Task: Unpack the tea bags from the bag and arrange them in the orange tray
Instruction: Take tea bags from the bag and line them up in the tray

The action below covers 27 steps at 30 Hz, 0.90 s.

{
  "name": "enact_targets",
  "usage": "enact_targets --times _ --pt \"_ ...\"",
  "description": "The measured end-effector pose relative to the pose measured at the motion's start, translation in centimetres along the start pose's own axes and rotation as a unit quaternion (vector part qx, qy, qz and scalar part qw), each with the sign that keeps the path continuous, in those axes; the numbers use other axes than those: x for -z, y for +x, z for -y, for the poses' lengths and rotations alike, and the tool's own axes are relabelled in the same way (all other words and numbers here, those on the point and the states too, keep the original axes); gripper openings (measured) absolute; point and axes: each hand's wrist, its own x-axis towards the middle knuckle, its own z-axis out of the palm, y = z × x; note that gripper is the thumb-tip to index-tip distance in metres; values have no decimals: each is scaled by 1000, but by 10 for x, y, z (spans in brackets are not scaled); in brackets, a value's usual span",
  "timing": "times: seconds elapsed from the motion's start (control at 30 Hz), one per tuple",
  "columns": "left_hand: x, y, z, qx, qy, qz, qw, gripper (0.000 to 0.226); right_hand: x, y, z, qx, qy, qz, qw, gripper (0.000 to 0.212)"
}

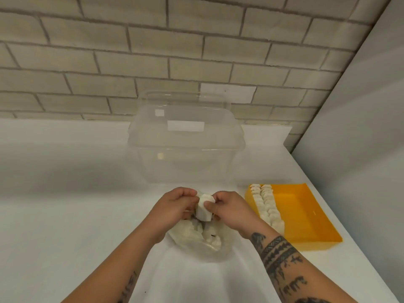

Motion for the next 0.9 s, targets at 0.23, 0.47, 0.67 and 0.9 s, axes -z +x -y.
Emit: enact_targets --times 0.23,0.47,0.67,0.9 --pt "10 7 -5 -15 -3 58 998 30 -5 3 30 31 77 31 996 17" --pt "23 5 21 25 -20 -50 998 33 -34 -12 1 29 -231 96 968 12" --pt "22 -1 25 24 0 -48 999 38 -57 -15 -22 8 -258 83 962 28" --pt "15 1 12 6 -34 -33 999 30 -10 -14 10 43 -123 73 989 20"
